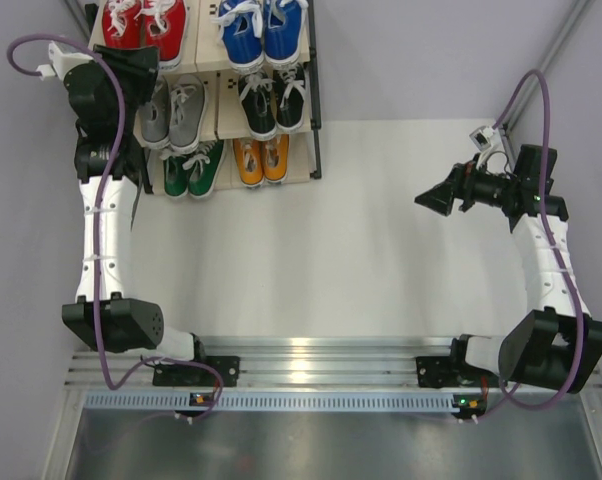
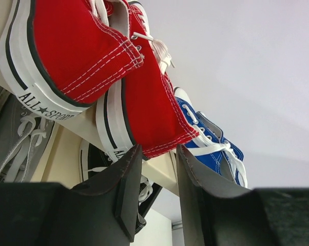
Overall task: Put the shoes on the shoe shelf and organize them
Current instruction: Adjust a pair of shoes at the shoe shelf.
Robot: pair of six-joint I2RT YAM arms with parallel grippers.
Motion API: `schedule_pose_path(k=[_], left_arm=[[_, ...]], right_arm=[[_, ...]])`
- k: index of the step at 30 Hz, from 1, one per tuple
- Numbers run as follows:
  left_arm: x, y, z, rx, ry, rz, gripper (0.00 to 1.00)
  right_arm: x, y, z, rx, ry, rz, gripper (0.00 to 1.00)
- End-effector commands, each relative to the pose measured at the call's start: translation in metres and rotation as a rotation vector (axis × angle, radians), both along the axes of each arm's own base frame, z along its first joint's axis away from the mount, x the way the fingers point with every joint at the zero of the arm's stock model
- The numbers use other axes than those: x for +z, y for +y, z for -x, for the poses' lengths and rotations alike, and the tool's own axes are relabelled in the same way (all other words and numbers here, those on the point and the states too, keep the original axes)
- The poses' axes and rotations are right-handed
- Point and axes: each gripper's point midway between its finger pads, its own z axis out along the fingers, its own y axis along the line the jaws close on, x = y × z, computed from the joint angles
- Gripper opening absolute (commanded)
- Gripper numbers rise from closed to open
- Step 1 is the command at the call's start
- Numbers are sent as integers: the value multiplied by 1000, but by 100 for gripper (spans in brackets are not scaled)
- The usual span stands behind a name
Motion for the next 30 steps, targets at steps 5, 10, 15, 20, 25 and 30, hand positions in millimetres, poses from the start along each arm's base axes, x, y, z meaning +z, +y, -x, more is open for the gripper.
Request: schedule_pose_path(k=[5, 10, 15, 20, 25, 30], left_arm=[[19, 1, 1, 4, -47, 1, 39], [6, 3, -13, 6, -13, 14, 38], [-1, 2, -22, -3, 3, 23, 36], [7, 2, -16, 1, -13, 18, 36], [39, 4, 12, 30, -85, -21, 50], [58, -4, 48, 11, -128, -99, 69]], right_arm=[[16, -1, -1, 6, -81, 13, 97], [16, -1, 0, 8, -84, 14, 97], [15, -1, 1, 8, -87, 20, 96], [15, -1, 2, 7, -89, 21, 97], [17, -1, 2, 9, -102, 32, 97], [22, -3, 3, 13, -120, 63, 97]])
